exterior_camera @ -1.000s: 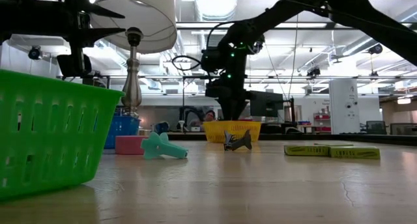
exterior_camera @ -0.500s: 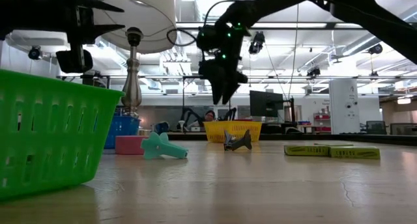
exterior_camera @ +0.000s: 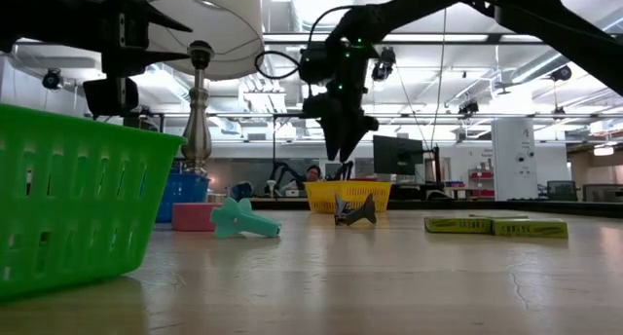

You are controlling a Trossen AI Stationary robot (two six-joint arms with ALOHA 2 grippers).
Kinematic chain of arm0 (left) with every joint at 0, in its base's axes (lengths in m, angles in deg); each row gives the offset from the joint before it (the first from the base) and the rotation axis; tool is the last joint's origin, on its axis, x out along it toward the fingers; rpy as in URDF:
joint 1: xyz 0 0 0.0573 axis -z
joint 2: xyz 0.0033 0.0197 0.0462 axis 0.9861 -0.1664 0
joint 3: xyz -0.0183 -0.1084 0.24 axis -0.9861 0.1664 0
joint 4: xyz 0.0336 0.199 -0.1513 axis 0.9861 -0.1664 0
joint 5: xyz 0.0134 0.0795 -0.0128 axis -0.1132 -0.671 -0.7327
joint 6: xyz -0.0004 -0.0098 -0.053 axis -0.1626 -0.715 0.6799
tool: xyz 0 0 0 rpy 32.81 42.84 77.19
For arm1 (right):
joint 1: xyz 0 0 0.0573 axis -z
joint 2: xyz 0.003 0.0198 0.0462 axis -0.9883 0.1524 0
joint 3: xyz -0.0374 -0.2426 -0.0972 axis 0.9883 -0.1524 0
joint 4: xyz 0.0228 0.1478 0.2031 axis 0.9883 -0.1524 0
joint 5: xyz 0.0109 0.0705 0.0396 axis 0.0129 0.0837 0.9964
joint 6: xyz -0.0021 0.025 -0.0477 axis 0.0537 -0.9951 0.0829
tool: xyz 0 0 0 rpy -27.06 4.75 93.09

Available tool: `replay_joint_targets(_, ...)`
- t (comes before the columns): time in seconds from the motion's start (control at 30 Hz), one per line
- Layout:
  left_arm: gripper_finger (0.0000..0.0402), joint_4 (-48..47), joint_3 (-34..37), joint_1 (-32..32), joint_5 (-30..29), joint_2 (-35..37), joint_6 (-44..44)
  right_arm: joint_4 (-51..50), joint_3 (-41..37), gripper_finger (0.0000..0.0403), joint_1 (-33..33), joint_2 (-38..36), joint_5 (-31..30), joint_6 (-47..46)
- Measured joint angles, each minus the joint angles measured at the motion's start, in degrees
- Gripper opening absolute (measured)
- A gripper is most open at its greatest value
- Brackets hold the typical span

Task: Pick and place Stapler, Stapler remover, tape
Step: Put the red tape into the yellow bin, then put the pink tape into the yellow bin

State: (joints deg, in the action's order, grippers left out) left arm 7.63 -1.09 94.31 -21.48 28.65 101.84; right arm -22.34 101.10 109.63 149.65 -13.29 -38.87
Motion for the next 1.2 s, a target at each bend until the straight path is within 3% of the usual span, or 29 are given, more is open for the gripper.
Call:
replay_joint_targets(0.27,0.0133,0.0,0.0,0.0,0.0,-0.2,0.2,1.2,-3.8,0.0109,2.6,0.4,1.7,-2.7)
replay_joint_targets(0.73,0.0133,0.0,0.0,0.1,0.0,-0.2,0.7,4.0,-6.2,0.0048,2.6,2.6,1.6,-3.5)
replay_joint_targets(0.83,0.0133,0.1,0.0,0.0,0.0,-0.2,0.9,5.3,-6.2,0.0034,2.7,3.5,6.7,-4.0)
replay_joint_targets(0.93,0.0133,0.1,0.0,0.1,0.0,-0.2,1.2,4.9,-6.3,0.0021,2.5,3.8,2.9,-4.2)
replay_joint_targets(1.2,0.0133,0.0,0.0,0.1,2.0,-0.9,0.8,4.3,-6.1,0.0008,1.1,-0.1,1.3,-4.2)
